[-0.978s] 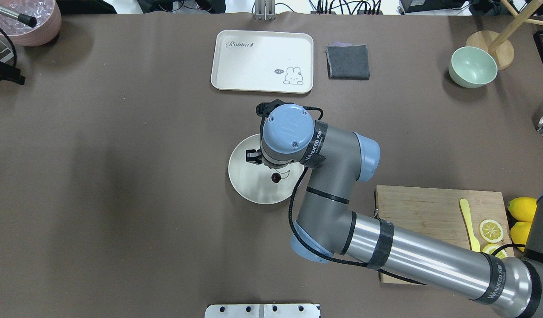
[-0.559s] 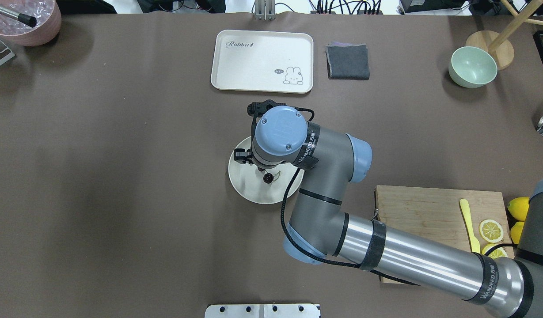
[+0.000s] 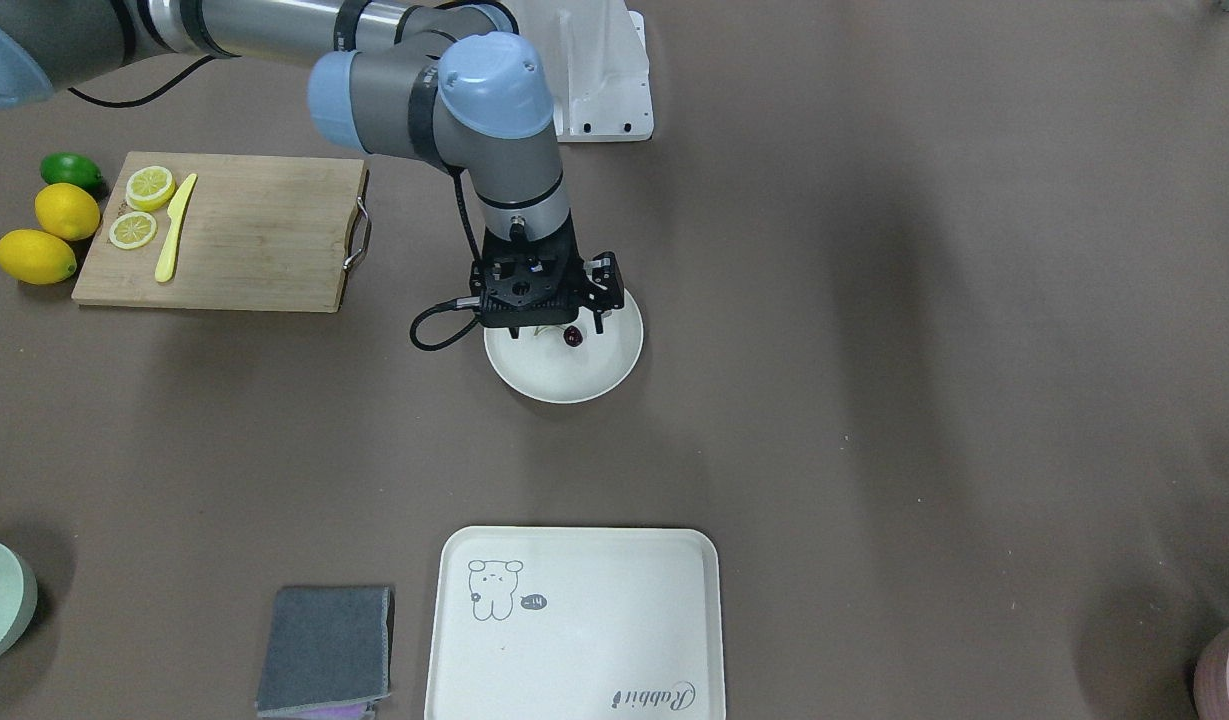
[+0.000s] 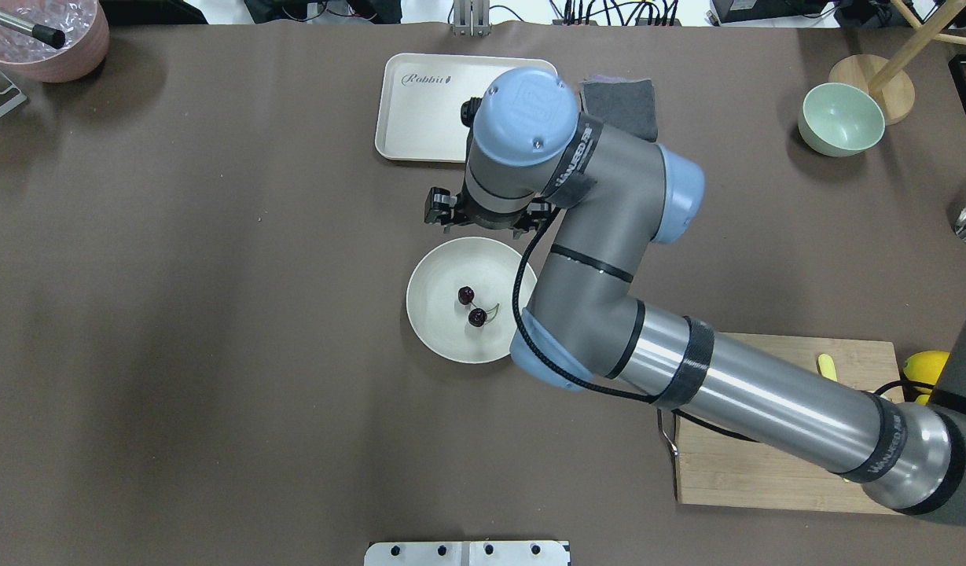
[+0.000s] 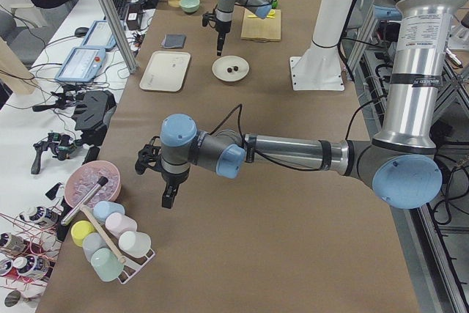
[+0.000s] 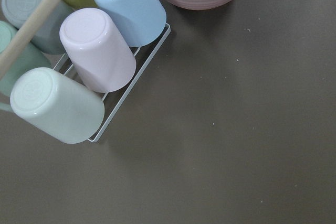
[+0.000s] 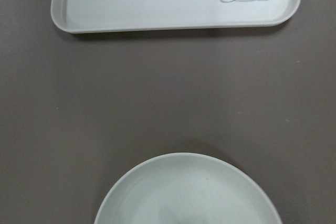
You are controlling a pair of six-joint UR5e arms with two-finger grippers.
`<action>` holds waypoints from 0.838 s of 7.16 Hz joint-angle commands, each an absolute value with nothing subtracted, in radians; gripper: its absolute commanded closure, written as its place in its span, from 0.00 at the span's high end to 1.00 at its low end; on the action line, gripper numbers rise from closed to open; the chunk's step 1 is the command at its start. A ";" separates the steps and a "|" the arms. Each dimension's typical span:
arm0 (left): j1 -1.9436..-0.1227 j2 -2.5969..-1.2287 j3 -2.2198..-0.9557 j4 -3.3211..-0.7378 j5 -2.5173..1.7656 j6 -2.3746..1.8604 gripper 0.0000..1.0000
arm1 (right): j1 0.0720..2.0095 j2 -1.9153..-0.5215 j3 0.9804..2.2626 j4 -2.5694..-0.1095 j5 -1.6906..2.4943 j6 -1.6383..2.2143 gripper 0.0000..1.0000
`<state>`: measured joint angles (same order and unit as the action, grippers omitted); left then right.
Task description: Place red cherry on plate
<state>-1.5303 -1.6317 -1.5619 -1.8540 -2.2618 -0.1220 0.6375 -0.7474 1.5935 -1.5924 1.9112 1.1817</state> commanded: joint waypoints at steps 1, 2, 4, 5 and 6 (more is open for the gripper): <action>-1.561 -1.608 -1.563 -1.827 -2.288 -0.013 0.98 | 0.855 -0.954 1.835 -1.802 2.072 0.885 1.00; -1.581 -1.606 -1.566 -1.791 -2.363 -0.014 0.98 | 0.976 -1.115 1.923 -1.804 2.157 0.736 1.00; -1.583 -1.600 -1.565 -1.781 -2.388 -0.017 0.98 | 1.199 -1.320 1.939 -1.807 2.252 0.425 1.00; -1.583 -1.600 -1.565 -1.781 -2.388 -0.020 0.98 | 1.268 -1.400 1.927 -1.807 2.252 0.281 1.00; -1.582 -1.600 -1.562 -1.781 -2.385 -0.020 0.98 | 1.367 -1.463 1.896 -1.807 2.255 0.153 1.00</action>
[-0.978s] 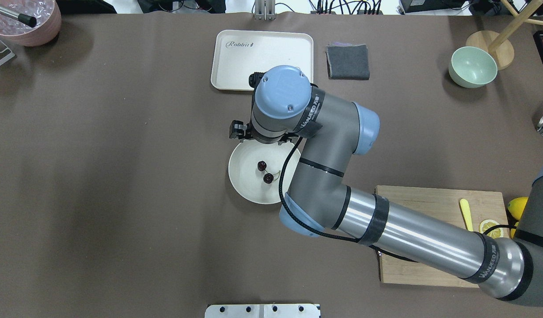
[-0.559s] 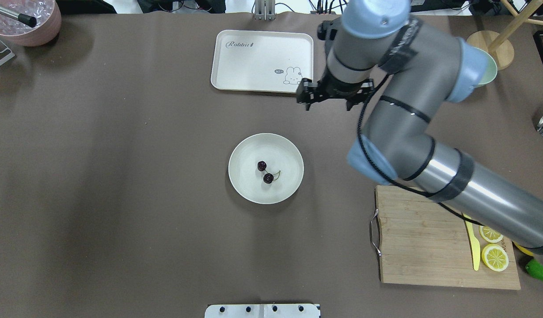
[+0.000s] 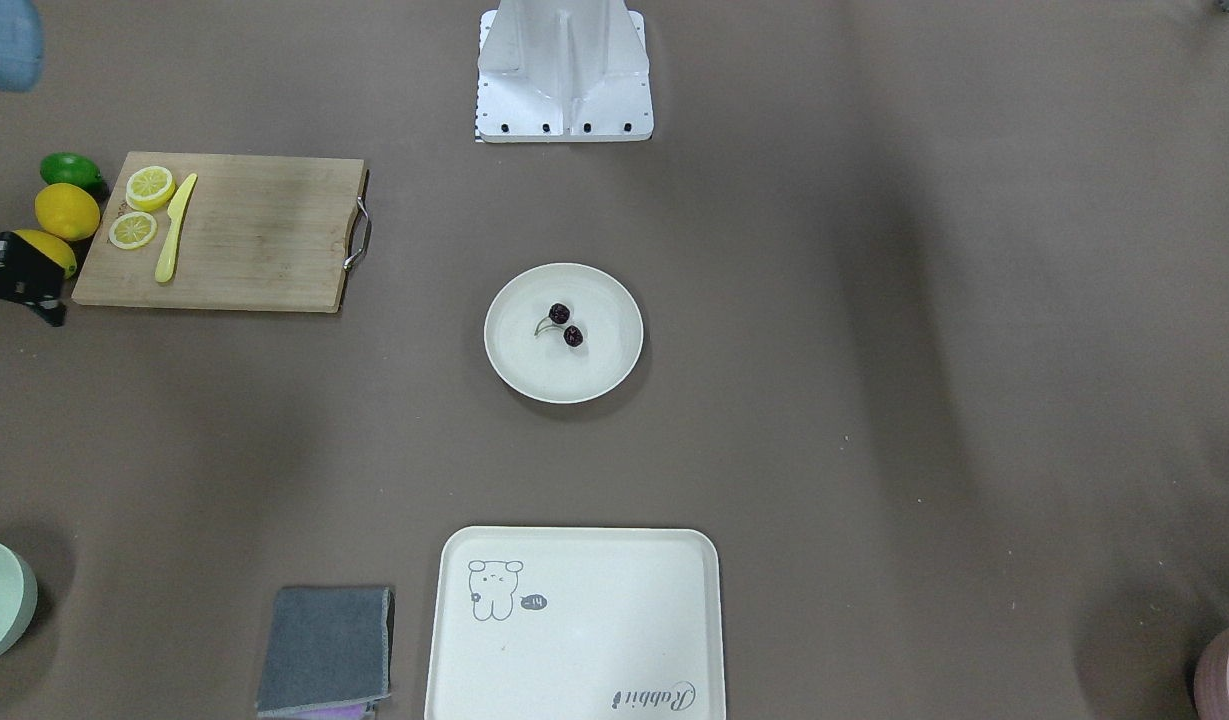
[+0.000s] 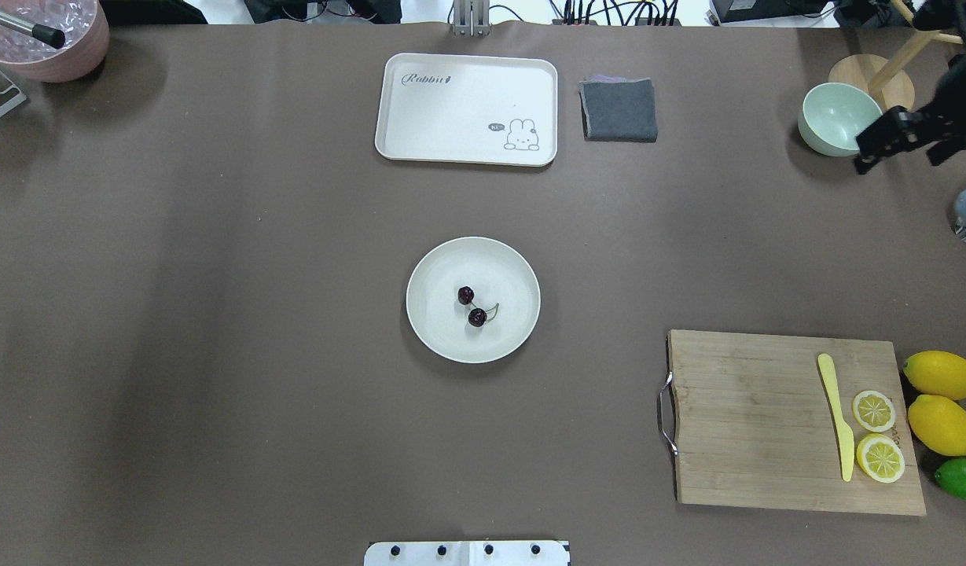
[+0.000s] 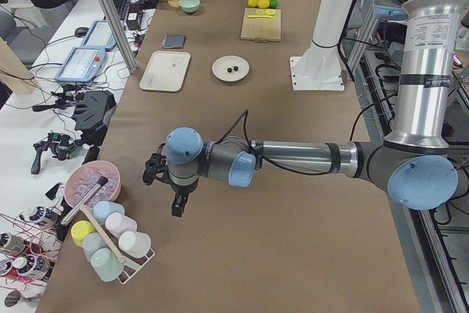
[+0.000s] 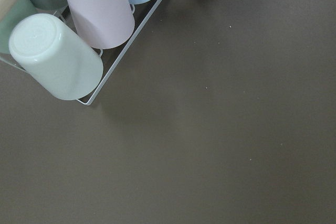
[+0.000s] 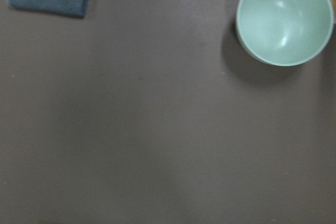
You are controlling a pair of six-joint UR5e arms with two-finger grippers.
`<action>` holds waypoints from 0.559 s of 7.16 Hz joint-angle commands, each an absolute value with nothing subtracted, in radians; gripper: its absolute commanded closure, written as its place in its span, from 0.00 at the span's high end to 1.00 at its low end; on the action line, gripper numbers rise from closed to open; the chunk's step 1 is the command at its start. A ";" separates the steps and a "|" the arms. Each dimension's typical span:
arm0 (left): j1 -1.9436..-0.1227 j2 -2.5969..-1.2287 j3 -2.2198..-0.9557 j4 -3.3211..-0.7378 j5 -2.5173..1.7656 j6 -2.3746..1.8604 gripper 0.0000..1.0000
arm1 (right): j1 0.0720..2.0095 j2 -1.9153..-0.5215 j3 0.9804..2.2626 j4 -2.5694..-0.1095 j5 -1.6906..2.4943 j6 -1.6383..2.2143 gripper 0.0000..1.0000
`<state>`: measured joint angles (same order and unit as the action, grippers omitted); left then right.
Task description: Place red cherry on plate
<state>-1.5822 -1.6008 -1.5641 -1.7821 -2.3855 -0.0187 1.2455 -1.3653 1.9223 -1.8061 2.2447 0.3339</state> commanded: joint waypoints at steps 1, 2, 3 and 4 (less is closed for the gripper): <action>-1.582 -1.600 -1.560 -1.781 -2.384 -0.020 0.98 | 1.446 -1.515 1.852 -1.801 2.269 0.055 1.00; -1.580 -1.600 -1.556 -1.781 -2.384 -0.023 0.98 | 1.504 -1.569 1.820 -1.796 2.273 -0.021 1.00; -1.577 -1.601 -1.551 -1.781 -2.382 -0.025 0.98 | 1.556 -1.587 1.772 -1.796 2.279 -0.096 1.00; -1.575 -1.603 -1.542 -1.781 -2.384 -0.023 0.98 | 1.581 -1.591 1.740 -1.796 2.298 -0.133 1.00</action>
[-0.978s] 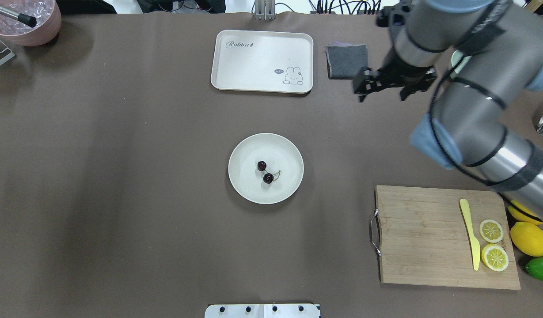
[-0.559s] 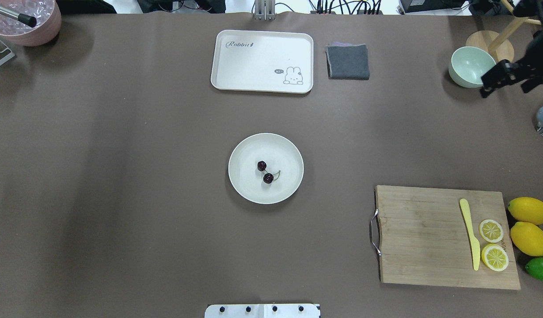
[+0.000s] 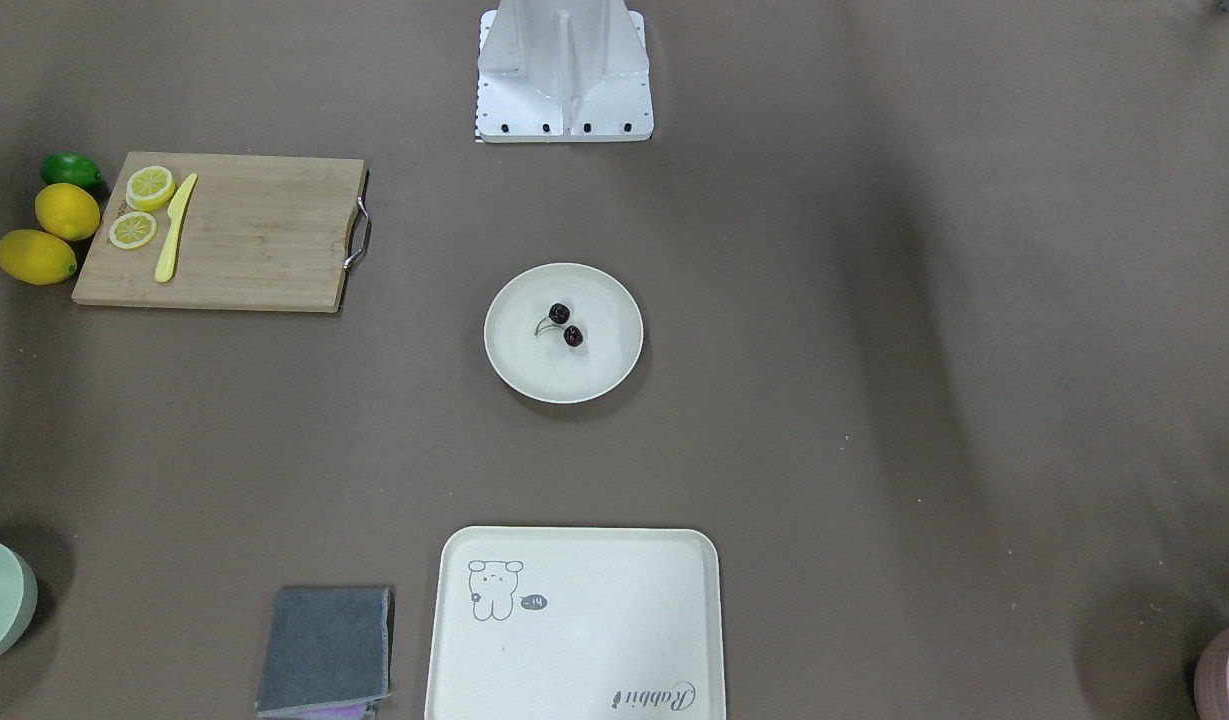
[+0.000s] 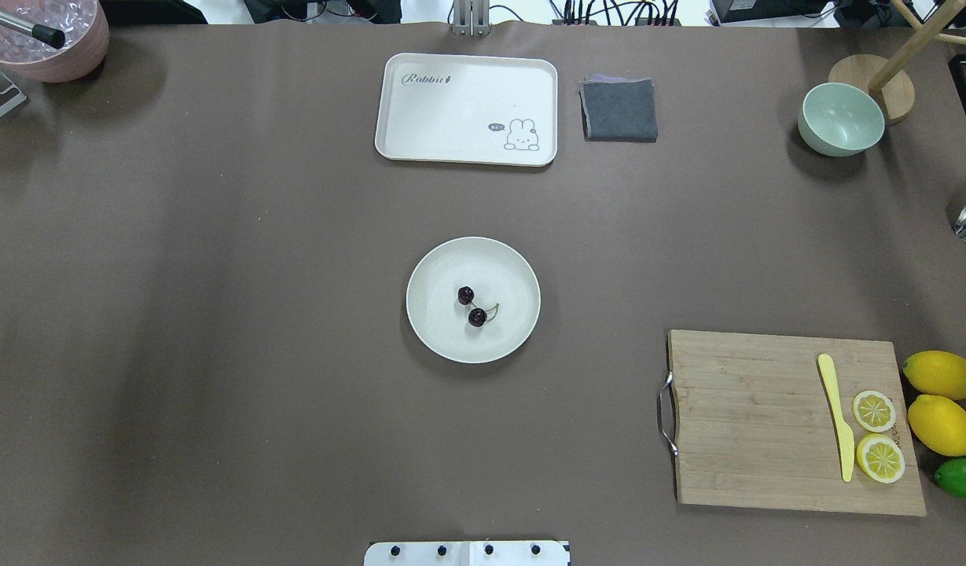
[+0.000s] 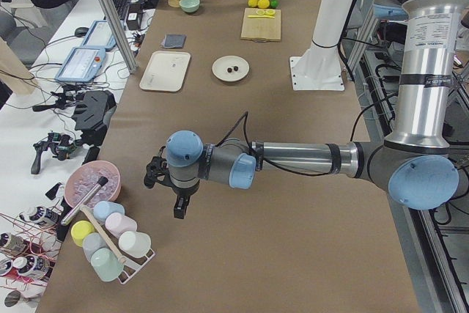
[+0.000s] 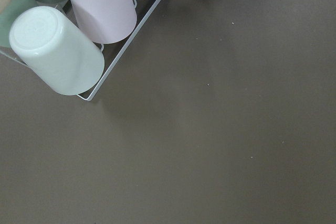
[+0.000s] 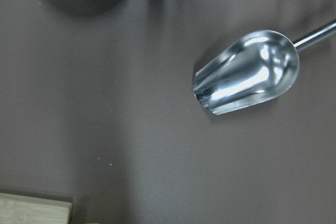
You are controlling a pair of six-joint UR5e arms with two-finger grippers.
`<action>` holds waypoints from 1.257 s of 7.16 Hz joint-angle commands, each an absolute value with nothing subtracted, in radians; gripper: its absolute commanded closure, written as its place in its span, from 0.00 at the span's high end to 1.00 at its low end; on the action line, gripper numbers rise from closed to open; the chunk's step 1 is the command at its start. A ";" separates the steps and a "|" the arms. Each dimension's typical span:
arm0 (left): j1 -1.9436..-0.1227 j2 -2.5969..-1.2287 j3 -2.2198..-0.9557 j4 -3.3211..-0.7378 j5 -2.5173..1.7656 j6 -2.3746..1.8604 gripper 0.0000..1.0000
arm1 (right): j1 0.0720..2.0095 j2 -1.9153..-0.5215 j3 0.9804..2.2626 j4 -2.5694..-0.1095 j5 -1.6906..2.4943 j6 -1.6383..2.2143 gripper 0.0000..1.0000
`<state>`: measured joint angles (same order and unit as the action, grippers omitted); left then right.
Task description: Place red cherry on plate
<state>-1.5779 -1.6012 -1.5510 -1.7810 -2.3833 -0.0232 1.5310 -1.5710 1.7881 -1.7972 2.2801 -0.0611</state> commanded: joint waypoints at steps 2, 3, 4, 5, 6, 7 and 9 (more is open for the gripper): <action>-1.575 -1.605 -1.529 -1.782 -2.382 -0.023 0.98 | 1.586 -1.594 1.718 -1.795 2.296 -0.140 1.00; -1.575 -1.605 -1.529 -1.782 -2.381 -0.023 0.98 | 1.592 -1.594 1.715 -1.795 2.296 -0.140 1.00; -1.575 -1.608 -1.529 -1.782 -2.381 -0.023 0.98 | 1.595 -1.594 1.718 -1.795 2.298 -0.135 1.00; -1.575 -1.608 -1.528 -1.782 -2.381 -0.023 0.98 | 1.595 -1.592 1.718 -1.795 2.298 -0.135 1.00; -1.575 -1.609 -1.529 -1.782 -2.379 -0.023 0.98 | 1.594 -1.591 1.718 -1.795 2.298 -0.130 1.00; -1.575 -1.612 -1.531 -1.782 -2.379 -0.023 0.98 | 1.594 -1.591 1.721 -1.795 2.298 -0.129 1.00; -1.575 -1.618 -1.532 -1.781 -2.378 -0.023 0.98 | 1.594 -1.586 1.723 -1.795 2.296 -0.127 1.00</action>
